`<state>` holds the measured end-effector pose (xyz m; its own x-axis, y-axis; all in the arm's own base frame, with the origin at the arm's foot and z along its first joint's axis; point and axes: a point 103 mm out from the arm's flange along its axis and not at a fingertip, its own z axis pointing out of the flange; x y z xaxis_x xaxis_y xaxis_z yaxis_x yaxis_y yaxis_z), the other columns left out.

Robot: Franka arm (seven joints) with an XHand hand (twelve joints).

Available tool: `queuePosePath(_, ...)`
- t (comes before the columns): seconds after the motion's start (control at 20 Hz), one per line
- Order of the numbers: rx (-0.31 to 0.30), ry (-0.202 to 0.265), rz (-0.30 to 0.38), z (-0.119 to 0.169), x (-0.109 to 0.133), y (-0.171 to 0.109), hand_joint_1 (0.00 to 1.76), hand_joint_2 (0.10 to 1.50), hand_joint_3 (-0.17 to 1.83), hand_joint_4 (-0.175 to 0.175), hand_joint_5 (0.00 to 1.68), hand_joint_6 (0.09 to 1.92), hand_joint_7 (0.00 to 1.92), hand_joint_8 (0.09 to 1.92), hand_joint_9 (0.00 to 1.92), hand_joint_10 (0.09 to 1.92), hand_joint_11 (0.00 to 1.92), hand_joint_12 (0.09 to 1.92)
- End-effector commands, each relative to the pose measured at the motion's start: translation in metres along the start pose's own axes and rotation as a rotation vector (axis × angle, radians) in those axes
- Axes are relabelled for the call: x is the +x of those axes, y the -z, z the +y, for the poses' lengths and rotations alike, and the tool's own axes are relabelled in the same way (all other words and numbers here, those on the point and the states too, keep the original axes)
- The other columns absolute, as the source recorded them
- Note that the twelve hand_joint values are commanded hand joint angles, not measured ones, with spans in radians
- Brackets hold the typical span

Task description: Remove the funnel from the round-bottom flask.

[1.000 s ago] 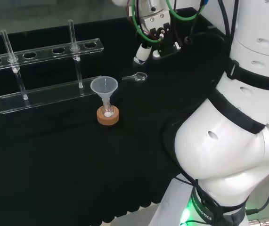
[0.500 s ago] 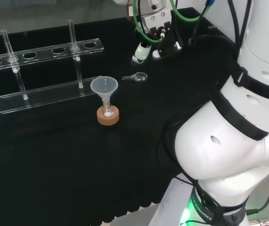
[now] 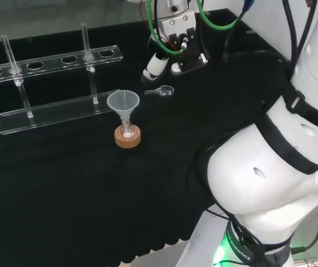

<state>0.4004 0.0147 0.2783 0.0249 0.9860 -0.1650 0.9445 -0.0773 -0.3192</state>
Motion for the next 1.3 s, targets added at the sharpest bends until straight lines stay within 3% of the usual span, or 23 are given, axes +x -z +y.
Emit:
queuePosePath(0.05, 0.025, 0.058, 0.001, -0.025, 0.039, -0.004, 0.61, 0.62, 0.35, 0.017, 0.28, 0.09, 0.13, 0.63, 0.38, 0.66, 0.33, 1.44)
queuePosePath(0.5, 0.048, 0.107, -0.001, -0.030, 0.079, -0.005, 0.58, 0.63, 0.31, 0.017, 0.21, 0.09, 0.06, 0.63, 0.28, 0.71, 0.28, 1.47)
queuePosePath(0.8, 0.091, 0.119, -0.009, -0.025, 0.087, -0.012, 0.58, 0.64, 0.28, 0.020, 0.14, 0.09, 0.00, 0.62, 0.22, 0.75, 0.26, 1.49)
queuePosePath(0.9, 0.122, 0.112, -0.016, -0.020, 0.088, -0.016, 0.57, 0.65, 0.26, 0.032, 0.07, 0.09, 0.00, 0.54, 0.16, 0.77, 0.24, 1.50)
queuePosePath(1.05, 0.120, 0.118, -0.024, -0.015, 0.092, -0.022, 0.56, 0.66, 0.23, 0.043, 0.01, 0.09, 0.00, 0.41, 0.06, 0.81, 0.20, 1.52)
queuePosePath(1.3, 0.112, 0.130, -0.056, -0.010, 0.098, -0.028, 0.55, 0.66, 0.23, 0.045, 0.00, 0.09, 0.00, 0.39, 0.04, 0.82, 0.19, 1.52)
